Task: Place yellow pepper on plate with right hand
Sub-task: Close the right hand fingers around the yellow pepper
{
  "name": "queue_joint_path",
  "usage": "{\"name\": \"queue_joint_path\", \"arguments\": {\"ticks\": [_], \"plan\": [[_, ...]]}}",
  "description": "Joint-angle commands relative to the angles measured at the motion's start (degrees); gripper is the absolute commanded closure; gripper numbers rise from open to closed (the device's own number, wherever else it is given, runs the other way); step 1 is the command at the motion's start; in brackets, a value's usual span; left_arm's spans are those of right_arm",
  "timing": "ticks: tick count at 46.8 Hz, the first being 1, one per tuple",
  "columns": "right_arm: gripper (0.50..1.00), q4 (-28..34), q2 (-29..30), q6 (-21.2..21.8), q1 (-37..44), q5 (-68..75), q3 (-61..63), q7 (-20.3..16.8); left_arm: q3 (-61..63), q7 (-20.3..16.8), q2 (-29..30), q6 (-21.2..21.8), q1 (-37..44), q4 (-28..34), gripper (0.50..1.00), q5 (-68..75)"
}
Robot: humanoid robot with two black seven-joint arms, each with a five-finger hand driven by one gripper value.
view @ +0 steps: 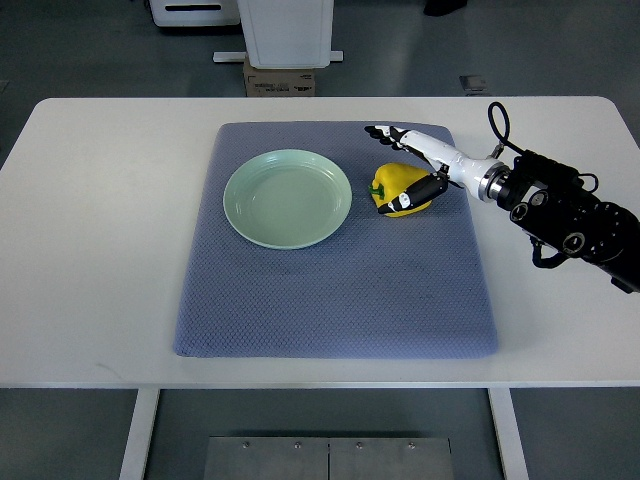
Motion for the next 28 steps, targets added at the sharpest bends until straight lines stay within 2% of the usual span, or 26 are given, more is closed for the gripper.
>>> {"name": "queue_joint_path", "arguments": {"ticks": [1, 16, 28], "plan": [[0.5, -0.2, 0.0, 0.0, 0.1, -0.2, -0.7, 0.0, 0.0, 0.0, 0.0, 0.0, 0.0, 0.0, 0.5, 0.0], [0.515, -2.9, 0.0, -0.1, 0.0, -1.8, -3.0, 0.1, 0.0, 0.0, 0.0, 0.0, 0.0, 0.0, 0.5, 0.0], [0.565, -3.9, 0.2, -0.1, 0.0, -2.8, -3.9, 0.1, 0.0, 0.0, 0.0, 0.0, 0.0, 0.0, 0.5, 0.0]]}}
